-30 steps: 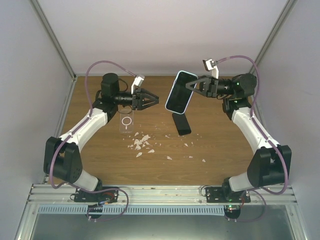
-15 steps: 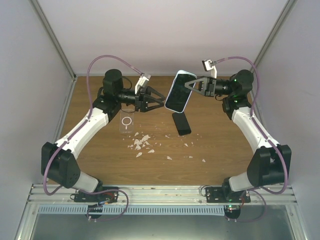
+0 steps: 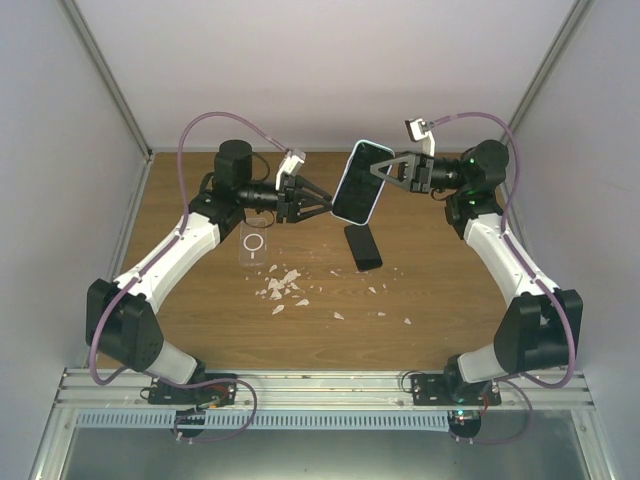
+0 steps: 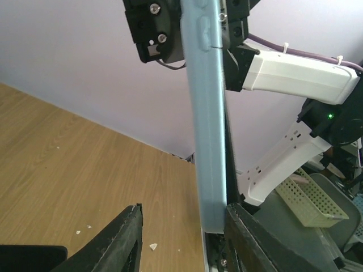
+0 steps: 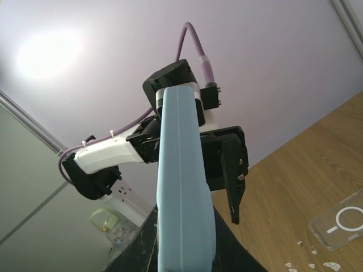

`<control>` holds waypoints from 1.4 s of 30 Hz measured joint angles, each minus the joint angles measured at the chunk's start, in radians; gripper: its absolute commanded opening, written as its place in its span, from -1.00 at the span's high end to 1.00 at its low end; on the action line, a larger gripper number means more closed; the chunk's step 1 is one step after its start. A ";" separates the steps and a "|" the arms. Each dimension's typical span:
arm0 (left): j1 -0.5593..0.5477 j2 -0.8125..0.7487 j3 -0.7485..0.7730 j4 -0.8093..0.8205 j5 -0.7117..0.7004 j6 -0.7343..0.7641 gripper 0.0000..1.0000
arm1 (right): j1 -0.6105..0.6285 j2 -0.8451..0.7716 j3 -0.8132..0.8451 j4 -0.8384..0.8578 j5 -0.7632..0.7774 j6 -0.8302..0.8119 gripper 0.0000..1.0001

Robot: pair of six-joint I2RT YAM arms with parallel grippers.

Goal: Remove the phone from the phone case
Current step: Remove the phone case from the phone.

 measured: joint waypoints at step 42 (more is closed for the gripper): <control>-0.017 0.085 0.089 -0.070 -0.032 -0.039 0.29 | 0.114 0.017 -0.053 -0.006 0.082 -0.131 0.99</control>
